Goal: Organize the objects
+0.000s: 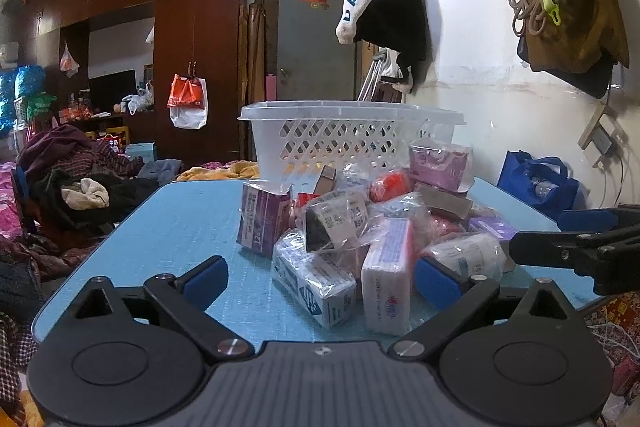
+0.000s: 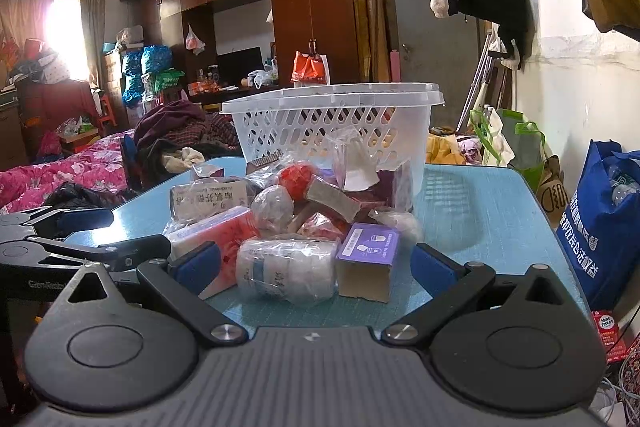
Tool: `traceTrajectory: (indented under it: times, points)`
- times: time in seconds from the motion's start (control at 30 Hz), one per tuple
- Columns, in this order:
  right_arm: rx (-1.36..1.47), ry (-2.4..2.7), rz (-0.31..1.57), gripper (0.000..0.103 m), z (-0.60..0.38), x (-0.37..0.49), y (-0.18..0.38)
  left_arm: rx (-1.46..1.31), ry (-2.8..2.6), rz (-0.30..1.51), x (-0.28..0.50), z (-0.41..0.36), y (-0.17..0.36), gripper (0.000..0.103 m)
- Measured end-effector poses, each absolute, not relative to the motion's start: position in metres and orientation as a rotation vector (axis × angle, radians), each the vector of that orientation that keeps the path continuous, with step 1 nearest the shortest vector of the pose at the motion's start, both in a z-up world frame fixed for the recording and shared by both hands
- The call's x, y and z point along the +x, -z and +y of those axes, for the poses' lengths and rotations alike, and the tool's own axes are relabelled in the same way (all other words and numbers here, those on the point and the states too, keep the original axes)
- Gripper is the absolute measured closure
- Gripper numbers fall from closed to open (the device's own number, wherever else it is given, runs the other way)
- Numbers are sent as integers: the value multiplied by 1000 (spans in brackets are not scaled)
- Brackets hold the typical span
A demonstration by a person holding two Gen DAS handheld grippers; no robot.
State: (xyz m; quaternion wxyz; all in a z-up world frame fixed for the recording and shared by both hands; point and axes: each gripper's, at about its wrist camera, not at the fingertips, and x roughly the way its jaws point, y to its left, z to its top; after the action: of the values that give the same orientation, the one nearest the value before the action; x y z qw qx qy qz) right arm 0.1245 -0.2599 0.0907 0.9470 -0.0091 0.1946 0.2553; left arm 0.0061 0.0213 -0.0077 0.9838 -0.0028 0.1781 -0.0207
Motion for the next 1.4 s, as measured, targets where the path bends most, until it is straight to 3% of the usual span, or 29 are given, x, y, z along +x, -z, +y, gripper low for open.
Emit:
traceTrajectory:
  times: [1.4]
  points:
    - [-22, -511, 395, 0, -262, 126, -89, -11, 76, 333, 7, 30, 5, 3]
